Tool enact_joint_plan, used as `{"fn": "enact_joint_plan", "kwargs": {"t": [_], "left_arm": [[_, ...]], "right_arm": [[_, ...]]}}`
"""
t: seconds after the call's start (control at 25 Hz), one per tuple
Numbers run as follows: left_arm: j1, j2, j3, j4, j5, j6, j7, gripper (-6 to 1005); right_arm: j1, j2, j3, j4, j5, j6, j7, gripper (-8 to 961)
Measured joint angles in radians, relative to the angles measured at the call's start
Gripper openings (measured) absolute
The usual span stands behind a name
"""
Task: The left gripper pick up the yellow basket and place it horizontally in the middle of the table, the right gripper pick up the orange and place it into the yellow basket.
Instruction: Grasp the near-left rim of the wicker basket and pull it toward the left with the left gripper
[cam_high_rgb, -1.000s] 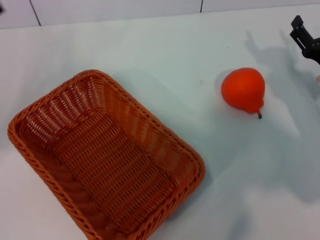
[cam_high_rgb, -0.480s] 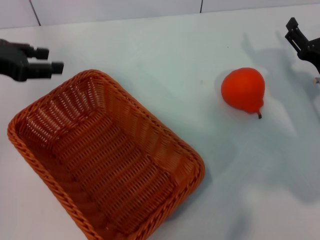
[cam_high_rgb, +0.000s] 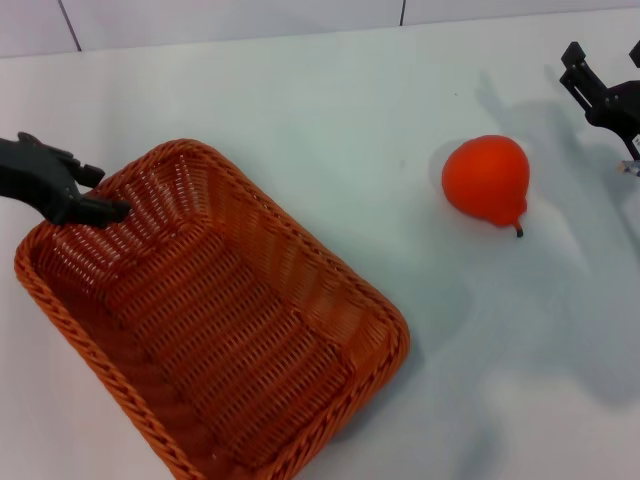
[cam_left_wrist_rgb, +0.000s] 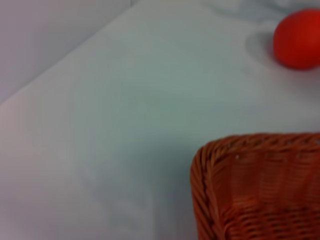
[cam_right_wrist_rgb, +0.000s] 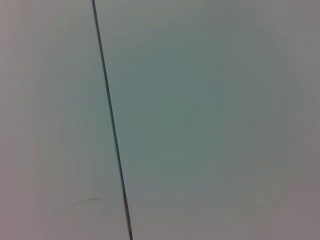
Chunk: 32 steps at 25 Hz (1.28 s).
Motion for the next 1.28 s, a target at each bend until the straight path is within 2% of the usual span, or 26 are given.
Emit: {"fn": "enact_joint_plan", "kwargs": {"t": [0.08,0.12,0.32,0.8,1.12,1.28], "left_arm": [[-0.002,-0.005,0.002,0.002,0.013,-0.004,0.0,586],[-0.006,-0.02,0.004,0.005,0.051,-0.022,0.001,586],[-0.007,-0.036,0.004,0.013,0.089,-0.043,0.001,584],[-0.003,-0.04,0.006,0.015,0.11,-0.067,-0.018,578],[0.005,-0.048,0.006,0.035,0.125,-0.055,-0.012,439],[0.02,-0.065,0.007,0.08,0.128,-0.053,-0.004,279]], "right_arm": [[0.0,0.0,-0.006,0.0,0.0,0.0,0.0,948],[-0.001,0.0,-0.007,0.0,0.0,0.0,0.0,948],[-0.002,0.001,-0.01,-0.001,0.0,0.0,0.005,947],[-0.008,0.001,-0.011,0.0,0.0,0.0,0.024,947],[-0.007,0.0,-0.011,0.0,0.0,0.0,0.025,948],[-0.007,0.0,-0.01,0.0,0.0,0.0,0.025,948]]}}
